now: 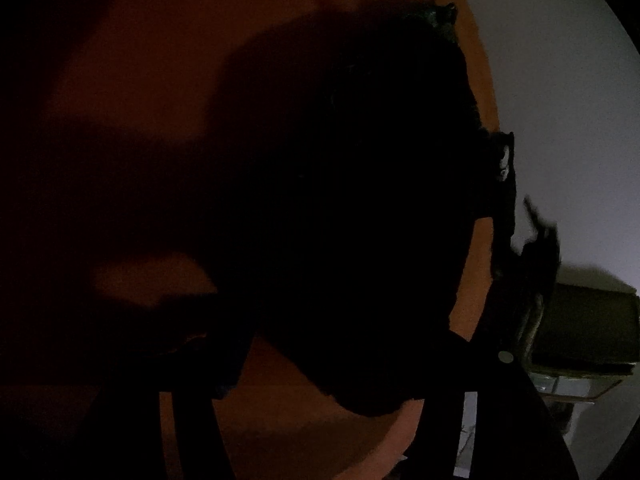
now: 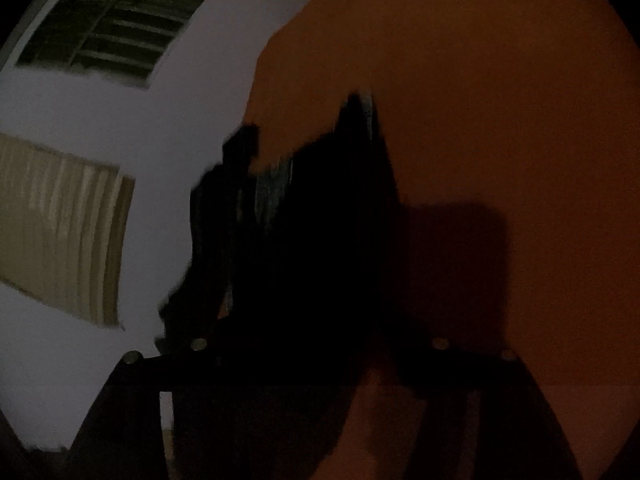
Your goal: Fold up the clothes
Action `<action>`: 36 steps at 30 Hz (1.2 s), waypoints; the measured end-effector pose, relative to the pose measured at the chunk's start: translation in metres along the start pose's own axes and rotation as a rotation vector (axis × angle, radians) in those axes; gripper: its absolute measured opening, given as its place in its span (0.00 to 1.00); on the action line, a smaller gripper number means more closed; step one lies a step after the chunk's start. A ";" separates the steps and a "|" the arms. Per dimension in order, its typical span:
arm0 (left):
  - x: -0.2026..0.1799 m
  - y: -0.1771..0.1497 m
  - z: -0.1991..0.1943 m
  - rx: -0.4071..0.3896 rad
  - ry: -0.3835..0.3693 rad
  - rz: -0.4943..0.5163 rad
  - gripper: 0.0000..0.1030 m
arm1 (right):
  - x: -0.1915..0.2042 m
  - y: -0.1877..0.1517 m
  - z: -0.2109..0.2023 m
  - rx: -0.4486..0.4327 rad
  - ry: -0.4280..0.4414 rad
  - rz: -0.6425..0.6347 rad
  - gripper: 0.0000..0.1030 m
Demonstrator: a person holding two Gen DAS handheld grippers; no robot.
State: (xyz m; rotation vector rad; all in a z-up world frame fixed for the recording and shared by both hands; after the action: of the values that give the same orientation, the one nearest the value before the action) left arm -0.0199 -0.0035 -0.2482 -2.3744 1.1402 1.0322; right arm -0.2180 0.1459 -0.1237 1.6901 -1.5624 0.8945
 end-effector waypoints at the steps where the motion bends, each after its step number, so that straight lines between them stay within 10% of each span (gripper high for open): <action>1: 0.004 -0.002 0.001 0.004 -0.012 -0.041 0.64 | 0.000 0.024 0.010 0.007 0.009 0.015 0.64; 9: 0.003 -0.010 -0.004 0.009 -0.012 -0.054 0.64 | -0.010 0.096 0.092 0.050 -0.004 0.110 0.64; 11: 0.006 -0.008 -0.008 0.004 -0.027 -0.039 0.28 | 0.001 0.098 0.104 0.072 -0.043 0.033 0.51; 13: 0.008 -0.006 -0.012 -0.001 -0.041 -0.024 0.18 | 0.008 0.098 0.112 0.083 -0.097 -0.006 0.03; 16: 0.008 -0.004 -0.023 -0.001 -0.065 0.000 0.16 | 0.007 0.101 0.106 0.035 -0.140 0.012 0.03; 23: 0.007 0.025 -0.058 0.026 -0.043 0.099 0.15 | -0.002 0.055 0.008 -0.185 -0.124 0.032 0.02; 28: 0.001 0.087 -0.061 0.182 -0.113 0.276 0.15 | -0.053 0.006 -0.090 -0.314 -0.107 0.149 0.02; 36: -0.035 0.155 -0.095 0.316 -0.028 0.535 0.12 | -0.080 -0.156 -0.207 -0.550 -0.121 0.241 0.02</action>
State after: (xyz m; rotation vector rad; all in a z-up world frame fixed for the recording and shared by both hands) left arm -0.1091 -0.1343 -0.1531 -1.8436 1.8323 0.9388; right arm -0.0761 0.3730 -0.0803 1.1980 -1.9067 0.4143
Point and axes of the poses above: each gripper's, at about its wrist camera, not at the fingertips, and z roughly the way its jaws point, x to its left, y to its top, the point moved 1 cm from there along z, roughly the way its jaws point, and after that the axes turned 13 degrees about z, right-handed, at the moved point
